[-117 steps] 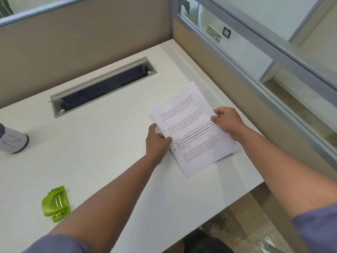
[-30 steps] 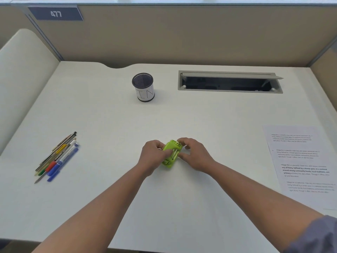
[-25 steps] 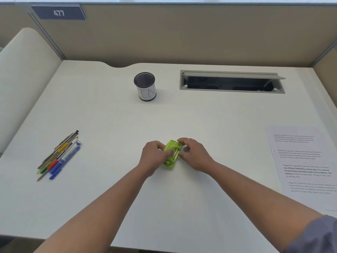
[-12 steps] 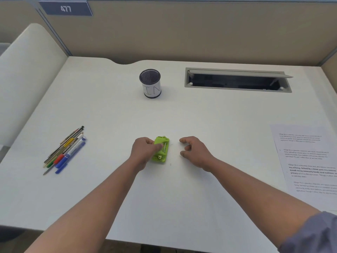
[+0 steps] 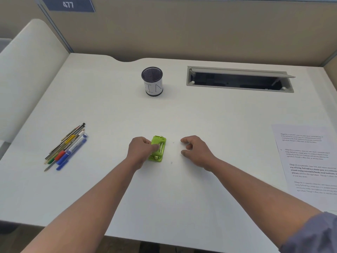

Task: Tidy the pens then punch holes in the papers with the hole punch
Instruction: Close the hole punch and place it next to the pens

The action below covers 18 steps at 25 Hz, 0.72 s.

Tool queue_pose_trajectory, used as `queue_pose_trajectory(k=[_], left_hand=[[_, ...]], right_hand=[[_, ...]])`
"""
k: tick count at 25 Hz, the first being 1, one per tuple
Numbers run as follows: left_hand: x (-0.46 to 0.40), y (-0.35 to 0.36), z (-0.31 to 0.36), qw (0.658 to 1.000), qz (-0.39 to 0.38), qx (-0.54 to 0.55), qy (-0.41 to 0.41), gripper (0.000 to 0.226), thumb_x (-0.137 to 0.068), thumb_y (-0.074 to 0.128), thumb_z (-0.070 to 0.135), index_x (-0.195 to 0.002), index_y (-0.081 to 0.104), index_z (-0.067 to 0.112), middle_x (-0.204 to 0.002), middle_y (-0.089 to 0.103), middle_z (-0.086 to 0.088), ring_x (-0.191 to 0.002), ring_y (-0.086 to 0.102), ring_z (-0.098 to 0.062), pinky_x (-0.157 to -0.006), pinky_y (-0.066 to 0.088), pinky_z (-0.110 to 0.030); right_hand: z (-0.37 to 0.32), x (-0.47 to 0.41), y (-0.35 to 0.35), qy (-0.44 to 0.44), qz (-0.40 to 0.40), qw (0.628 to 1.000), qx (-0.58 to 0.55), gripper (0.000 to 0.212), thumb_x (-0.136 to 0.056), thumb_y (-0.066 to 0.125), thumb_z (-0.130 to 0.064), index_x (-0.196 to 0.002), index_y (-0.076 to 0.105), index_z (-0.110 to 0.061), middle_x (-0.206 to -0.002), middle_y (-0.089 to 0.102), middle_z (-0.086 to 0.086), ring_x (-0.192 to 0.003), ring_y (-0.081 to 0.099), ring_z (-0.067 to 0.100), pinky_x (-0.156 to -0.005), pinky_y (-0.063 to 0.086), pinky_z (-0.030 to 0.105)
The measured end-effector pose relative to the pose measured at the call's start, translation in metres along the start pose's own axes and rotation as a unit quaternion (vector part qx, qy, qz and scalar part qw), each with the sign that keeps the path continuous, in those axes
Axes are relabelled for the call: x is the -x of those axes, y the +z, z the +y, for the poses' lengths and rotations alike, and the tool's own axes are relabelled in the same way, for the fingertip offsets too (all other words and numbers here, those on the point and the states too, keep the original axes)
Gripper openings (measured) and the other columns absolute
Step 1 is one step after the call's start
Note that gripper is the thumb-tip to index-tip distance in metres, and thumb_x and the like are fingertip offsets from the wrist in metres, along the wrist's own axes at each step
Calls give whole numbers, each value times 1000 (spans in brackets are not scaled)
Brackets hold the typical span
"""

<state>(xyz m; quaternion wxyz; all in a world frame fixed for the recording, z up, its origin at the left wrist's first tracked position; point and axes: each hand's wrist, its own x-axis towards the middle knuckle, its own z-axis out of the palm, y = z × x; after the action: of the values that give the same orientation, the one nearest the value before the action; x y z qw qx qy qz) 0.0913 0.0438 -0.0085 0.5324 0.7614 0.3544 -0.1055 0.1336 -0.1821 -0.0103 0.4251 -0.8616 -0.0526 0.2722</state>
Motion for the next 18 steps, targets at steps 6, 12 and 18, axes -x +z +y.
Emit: queue_pose_trajectory(k=[6, 12, 18], left_hand=[[-7, -17, -5, 999, 32, -4, 7, 27, -72, 81, 16, -71, 54, 13, -69, 52, -2, -62, 46, -20, -56, 35, -28], [-9, -28, -22, 995, 59, 29, 68, 36, -79, 80, 40, -102, 62, 17, -99, 61, 6, -86, 58, -15, -73, 46, -30], [-22, -40, -57, 935, 157, -195, 252, 49, -85, 39, -4, -123, 65, 10, -128, 64, -6, -118, 51, -32, -100, 44, -43]], right_hand=[[-1, -4, 9, -23, 10, 998, 57, 42, -91, 66, -17, -132, 58, -17, -128, 53, 0, -104, 52, 14, -94, 44, 27], [-12, -15, 17, -38, 12, 988, 149, 39, -93, 60, -24, -132, 63, -22, -131, 60, -4, -112, 60, 19, -98, 49, 37], [-23, -29, 25, -63, 55, 965, 247, 22, -89, 52, -21, -70, 52, -10, -72, 52, 4, -72, 53, 30, -59, 43, 33]])
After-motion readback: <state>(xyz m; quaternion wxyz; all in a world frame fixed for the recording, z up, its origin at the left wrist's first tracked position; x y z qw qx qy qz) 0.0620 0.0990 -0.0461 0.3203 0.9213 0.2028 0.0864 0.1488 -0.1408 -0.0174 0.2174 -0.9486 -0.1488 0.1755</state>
